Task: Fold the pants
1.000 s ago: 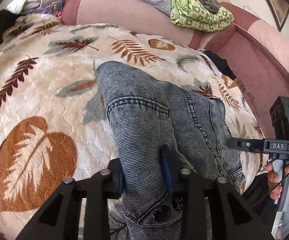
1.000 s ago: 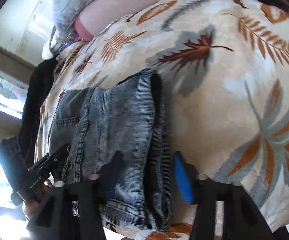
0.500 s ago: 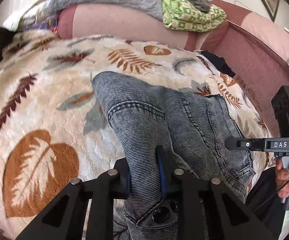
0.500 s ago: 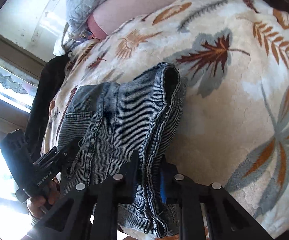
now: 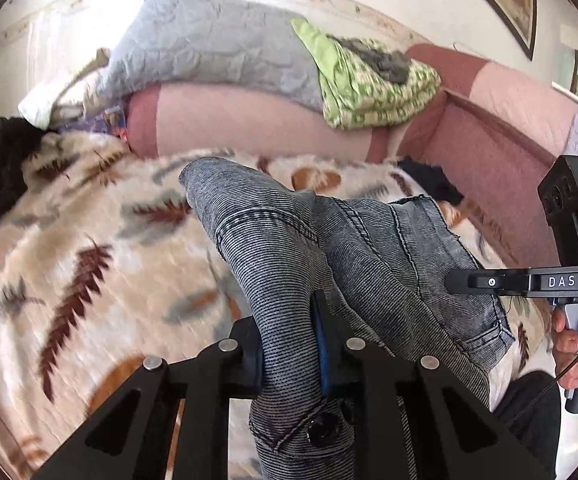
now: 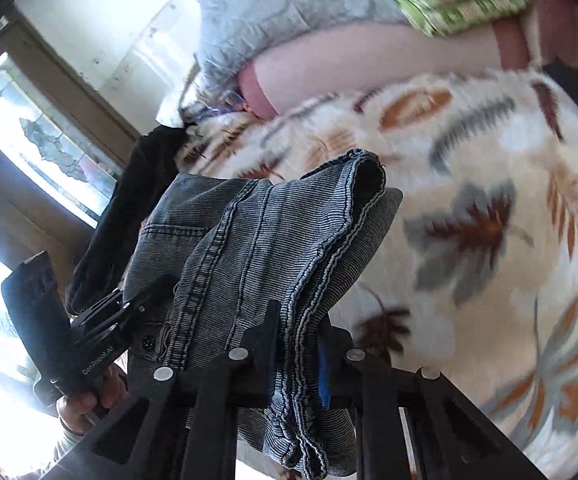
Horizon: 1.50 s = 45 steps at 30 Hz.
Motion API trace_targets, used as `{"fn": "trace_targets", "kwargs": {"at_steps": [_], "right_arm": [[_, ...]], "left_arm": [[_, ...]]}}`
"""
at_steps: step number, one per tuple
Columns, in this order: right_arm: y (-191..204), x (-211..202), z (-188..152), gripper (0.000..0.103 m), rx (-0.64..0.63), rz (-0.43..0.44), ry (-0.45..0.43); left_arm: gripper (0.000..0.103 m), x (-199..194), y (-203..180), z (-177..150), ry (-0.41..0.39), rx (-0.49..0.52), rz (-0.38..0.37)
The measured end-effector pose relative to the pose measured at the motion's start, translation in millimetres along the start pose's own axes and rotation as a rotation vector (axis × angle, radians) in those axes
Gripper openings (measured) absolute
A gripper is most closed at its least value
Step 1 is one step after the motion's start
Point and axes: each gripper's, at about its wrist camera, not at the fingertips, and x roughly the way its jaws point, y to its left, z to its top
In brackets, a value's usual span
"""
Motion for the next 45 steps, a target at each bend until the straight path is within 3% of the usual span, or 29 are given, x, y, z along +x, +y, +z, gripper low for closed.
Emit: {"fn": "trace_targets", "kwargs": {"at_steps": [10,20,24,26,27,28,30,34,37,40,43,45], "right_arm": [[26,35,53,0.016,-0.042,-0.018,0.009],[-8,95,53,0.016,-0.013,-0.010,0.049],[-25,124,42,0.016,0.026,-0.024,0.101],[-33,136,36,0.020,0.035,-0.067,0.131],[-37,141,33,0.024,0.042,-0.095,0.149],[-42,145,30,0.027,0.058,-0.098,0.170],[-44,140,30,0.035,0.060,-0.106,0.164],[-29,106,31,0.036,-0.011,-0.180,0.082],[-13,84,29,0.039,-0.028,-0.123,0.021],[0,90,11,0.044,-0.067,-0.073,0.046],[-11,127,-15,0.048,-0.106,-0.183,0.171],[-19,131,-21,0.048,-0.098,-0.204,0.158]], "left_arm": [[0.020,22,40,37,-0.032,-0.024,0.018],[0.020,75,61,17,0.007,-0.044,0.047],[0.022,100,69,5,0.077,-0.049,0.058],[0.032,111,73,-2,0.120,-0.052,0.081],[0.046,116,75,-4,0.146,-0.055,0.106],[0.053,115,79,-5,0.153,-0.076,0.124],[0.061,105,83,-3,0.136,-0.108,0.121],[0.072,63,78,0,0.051,-0.128,0.176],[0.078,42,66,-9,0.011,-0.106,0.203],[0.078,54,57,-22,0.074,-0.067,0.241],[0.079,84,54,-42,0.185,-0.028,0.282],[0.081,82,53,-46,0.151,-0.018,0.293]]}}
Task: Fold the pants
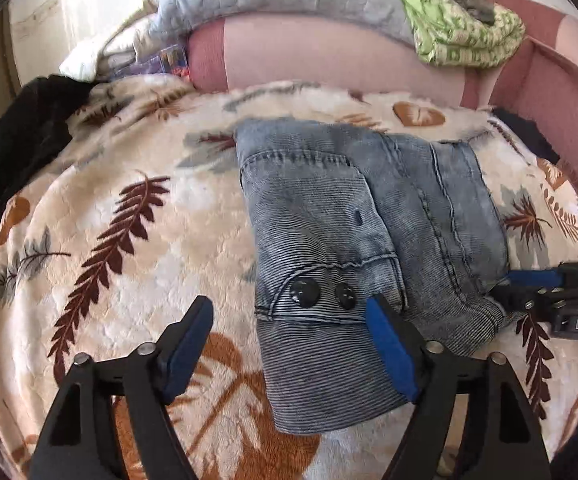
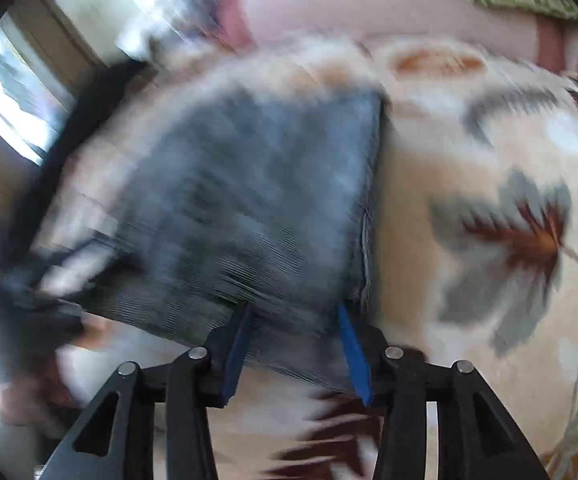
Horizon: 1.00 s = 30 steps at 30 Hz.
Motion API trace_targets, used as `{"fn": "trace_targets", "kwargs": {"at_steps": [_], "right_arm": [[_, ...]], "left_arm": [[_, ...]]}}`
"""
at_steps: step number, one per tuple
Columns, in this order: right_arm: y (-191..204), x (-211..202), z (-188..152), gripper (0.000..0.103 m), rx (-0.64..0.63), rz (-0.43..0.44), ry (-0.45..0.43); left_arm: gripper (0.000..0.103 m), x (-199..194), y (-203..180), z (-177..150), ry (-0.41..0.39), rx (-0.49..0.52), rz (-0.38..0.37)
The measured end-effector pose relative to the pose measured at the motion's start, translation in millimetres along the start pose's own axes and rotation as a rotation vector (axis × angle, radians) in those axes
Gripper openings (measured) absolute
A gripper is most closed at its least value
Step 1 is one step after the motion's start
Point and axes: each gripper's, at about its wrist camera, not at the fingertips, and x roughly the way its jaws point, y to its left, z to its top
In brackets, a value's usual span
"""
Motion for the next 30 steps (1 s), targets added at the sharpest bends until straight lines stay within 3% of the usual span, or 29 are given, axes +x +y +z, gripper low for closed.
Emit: {"fn": "trace_targets", "kwargs": {"at_steps": [2,4,6,8,11,13,15,16,17,18,23,27,30], "right_arm": [[2,-10,7,0.049,0.009,-0.001,0.016],[6,-26,22,0.049,-0.011,-0.027,-0.023],[11,-39,41,0.057,-0.023,-0.023,-0.077],[17,-44,61,0.067,-0.022,-0.027,-0.123],[21,-34,98,0.067,-0.012,-0.014,-0.145],[22,-9,119,0.067,-0.038,-0.120,-0.126],[10,26,128,0.068,-0.026,-0.242,-0.046],[-1,41,128,0.070,0.008,-0.228,-0.003],[-12,47,127,0.080,0.059,-0.198,-0.004],[-15,45,126,0.082,0.077,-0.186,-0.018],[-12,12,104,0.082,0.053,-0.171,-0.092],[-9,-33,61,0.084,0.064,-0.108,-0.174],[-7,-46,26,0.084,0.078,-0.082,-0.165]], "left_arm": [[0.081,-10,3,5,0.009,-0.014,-0.018],[0.081,-25,8,10,-0.042,-0.057,-0.059],[0.083,-31,7,12,-0.072,-0.065,-0.074],[0.083,-21,1,11,-0.039,-0.031,-0.067],[0.083,0,-11,3,0.028,0.042,-0.040],[0.083,-2,-10,0,0.009,0.034,-0.047],[0.083,-1,-7,0,0.016,0.025,-0.062],[0.084,1,-5,0,0.017,0.016,-0.073],[0.084,2,-4,-1,0.020,0.010,-0.076],[0.085,3,-3,-1,0.023,0.002,-0.079],[0.085,3,-2,-2,0.019,-0.009,-0.080],[0.086,0,-2,-4,0.011,-0.015,-0.076],[0.086,-4,-3,-6,0.009,-0.025,-0.063]]}}
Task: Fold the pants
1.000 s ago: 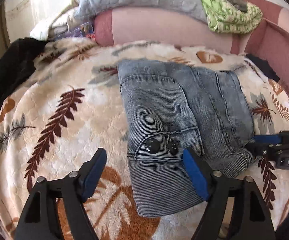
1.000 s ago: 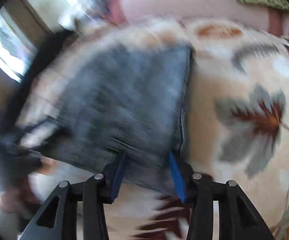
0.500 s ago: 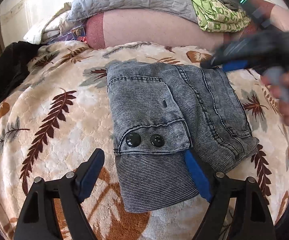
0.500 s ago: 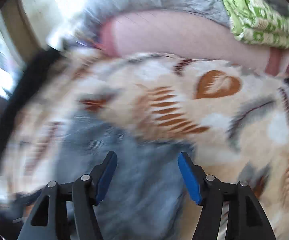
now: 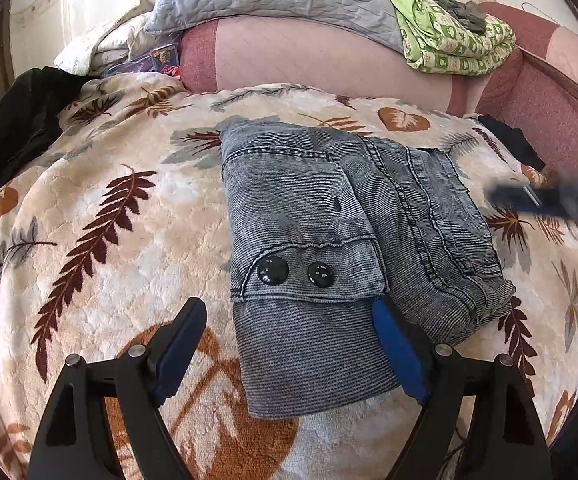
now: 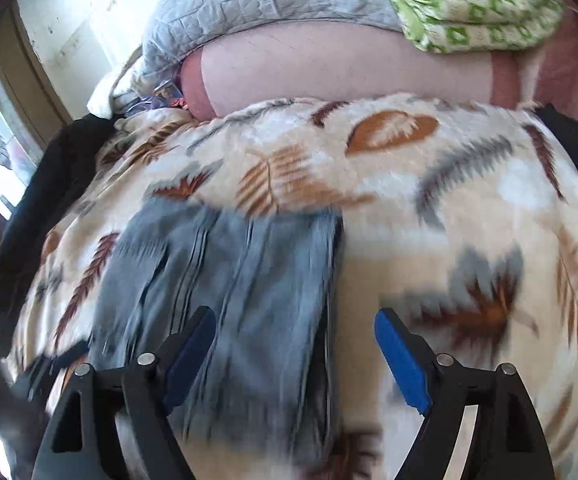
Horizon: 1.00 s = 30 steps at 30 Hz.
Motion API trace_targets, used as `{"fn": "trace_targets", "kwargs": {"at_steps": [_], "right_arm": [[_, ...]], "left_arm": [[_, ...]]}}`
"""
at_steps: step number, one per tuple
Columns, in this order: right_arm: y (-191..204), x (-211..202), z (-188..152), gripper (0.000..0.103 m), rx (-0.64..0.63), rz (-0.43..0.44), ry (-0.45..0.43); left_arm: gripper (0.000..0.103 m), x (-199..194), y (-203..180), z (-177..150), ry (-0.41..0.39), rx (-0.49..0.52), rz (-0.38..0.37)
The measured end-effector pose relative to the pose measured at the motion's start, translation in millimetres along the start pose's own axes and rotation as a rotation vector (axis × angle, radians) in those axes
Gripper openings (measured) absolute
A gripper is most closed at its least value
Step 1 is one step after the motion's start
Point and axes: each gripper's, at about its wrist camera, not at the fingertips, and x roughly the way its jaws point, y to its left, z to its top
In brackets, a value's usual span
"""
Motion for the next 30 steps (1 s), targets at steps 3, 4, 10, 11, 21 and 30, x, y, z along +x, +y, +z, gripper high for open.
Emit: {"fn": "trace_targets", "kwargs": {"at_steps": [3,4,10,11,21,30], "right_arm": [[-2,-21,-44,0.084,-0.007,0.010,0.009],[-1,-25,-58,0.085,-0.029,0.003,0.017],[2,-41,-122,0.103,-0.107,-0.044,0.002],[4,-43,-126,0.103,-0.117,-0.048,-0.010],[10,-83,-140,0.103,-0.149,-0.056,-0.174],[10,-100,-135,0.103,-0.158,-0.061,-0.204]], "left_arm": [[0.086,-11,-4,-4,-0.005,-0.003,0.027],[0.086,-17,-6,-6,-0.012,-0.008,0.036],[0.087,-54,-16,-32,-0.047,-0.047,0.068],[0.087,-58,-17,-36,-0.043,-0.055,0.076],[0.087,-99,-48,-53,-0.061,-0.060,0.081],[0.101,-119,-64,-33,-0.131,-0.045,0.080]]}}
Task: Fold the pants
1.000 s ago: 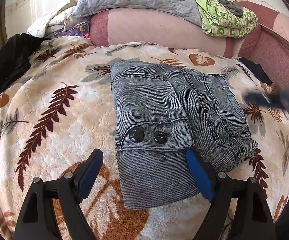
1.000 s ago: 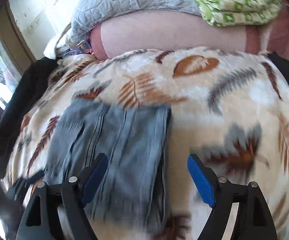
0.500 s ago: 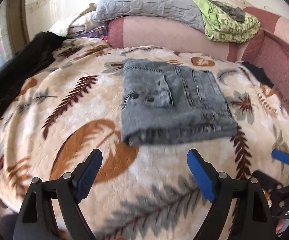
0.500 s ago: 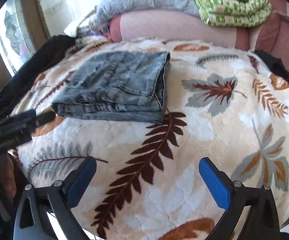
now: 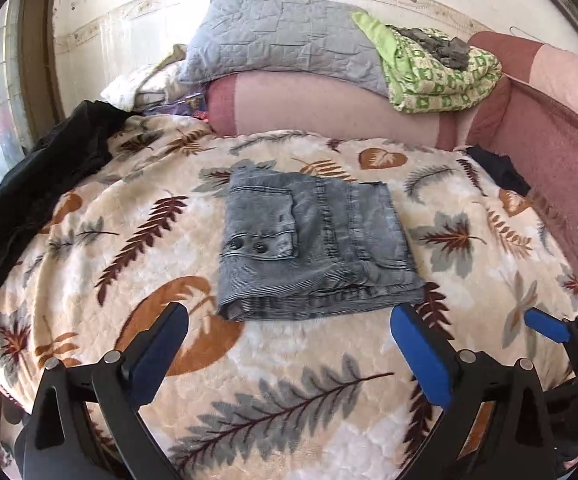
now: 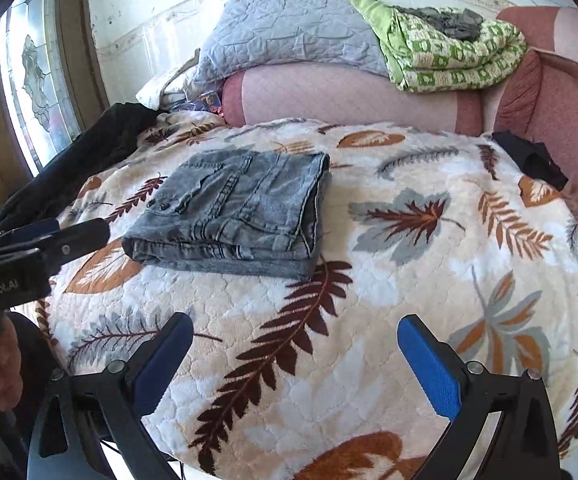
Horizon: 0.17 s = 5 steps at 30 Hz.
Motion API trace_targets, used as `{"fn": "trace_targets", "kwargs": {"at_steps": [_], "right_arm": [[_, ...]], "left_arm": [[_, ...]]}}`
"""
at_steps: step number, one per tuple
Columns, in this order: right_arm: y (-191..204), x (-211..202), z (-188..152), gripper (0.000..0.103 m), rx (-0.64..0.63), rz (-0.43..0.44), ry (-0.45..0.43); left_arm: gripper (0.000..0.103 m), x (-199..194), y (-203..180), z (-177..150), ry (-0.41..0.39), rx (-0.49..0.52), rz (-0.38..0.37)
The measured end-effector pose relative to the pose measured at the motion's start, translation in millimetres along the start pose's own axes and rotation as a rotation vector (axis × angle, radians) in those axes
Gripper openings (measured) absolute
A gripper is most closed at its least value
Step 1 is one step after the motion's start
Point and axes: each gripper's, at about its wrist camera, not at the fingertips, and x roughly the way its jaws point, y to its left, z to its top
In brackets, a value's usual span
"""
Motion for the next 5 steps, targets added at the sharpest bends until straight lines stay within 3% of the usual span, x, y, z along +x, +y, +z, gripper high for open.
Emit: {"fn": "trace_targets", "kwargs": {"at_steps": [5], "right_arm": [[4.3,-0.7,9.8,0.103,-0.022,0.004,-0.006]], "left_arm": [[0.101,2.0,0.9,5.1,-0.011,-0.002,0.012]]}}
